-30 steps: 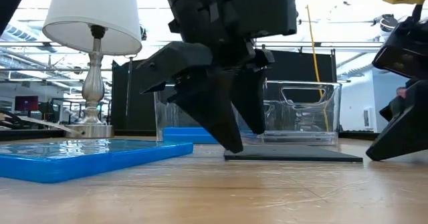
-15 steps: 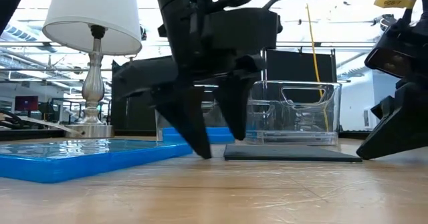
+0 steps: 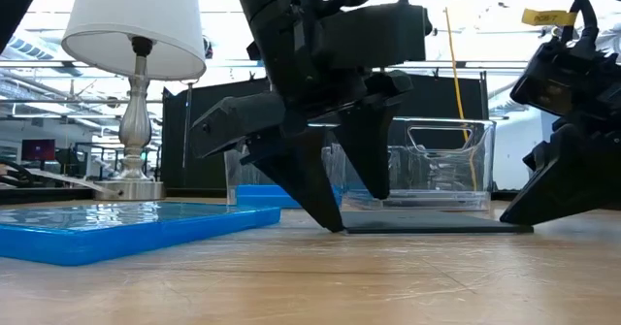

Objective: Pick & place jewel cases by type
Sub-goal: Stack the black CD case on top of the black CD cases in the right transparent bin

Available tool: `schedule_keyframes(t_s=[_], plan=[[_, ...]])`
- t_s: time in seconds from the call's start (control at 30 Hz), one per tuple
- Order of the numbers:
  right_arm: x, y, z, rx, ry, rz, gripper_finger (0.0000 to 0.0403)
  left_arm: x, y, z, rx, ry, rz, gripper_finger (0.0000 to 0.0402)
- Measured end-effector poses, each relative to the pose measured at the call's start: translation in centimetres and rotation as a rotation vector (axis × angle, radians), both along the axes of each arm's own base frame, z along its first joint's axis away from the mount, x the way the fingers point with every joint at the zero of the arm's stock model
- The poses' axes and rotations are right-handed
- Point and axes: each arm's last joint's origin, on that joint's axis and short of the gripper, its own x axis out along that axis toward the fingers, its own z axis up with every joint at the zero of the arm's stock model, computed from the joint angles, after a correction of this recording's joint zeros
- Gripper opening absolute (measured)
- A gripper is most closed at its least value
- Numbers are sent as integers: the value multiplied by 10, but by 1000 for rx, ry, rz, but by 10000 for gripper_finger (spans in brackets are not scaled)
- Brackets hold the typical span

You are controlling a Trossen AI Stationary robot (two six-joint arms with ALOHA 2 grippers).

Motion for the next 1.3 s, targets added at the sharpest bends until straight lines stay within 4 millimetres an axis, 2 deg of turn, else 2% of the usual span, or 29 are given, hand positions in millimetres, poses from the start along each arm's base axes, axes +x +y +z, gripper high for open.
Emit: schedule_keyframes(t_s=[0.2,0.57,1.1,1.3], plan=[[-2,-1,-1,38,-39,0,0,5,-4,1,14,-77,14,285],[-2,1,0,38,-48,22,0,5,-6,1,103,-118,58,285],[-3,2,0,41,-45,24,0,-2,-5,-2,324,-110,114,285],[-3,2,0,43,-46,23,0,-4,-9,-2,331,-114,109,285]])
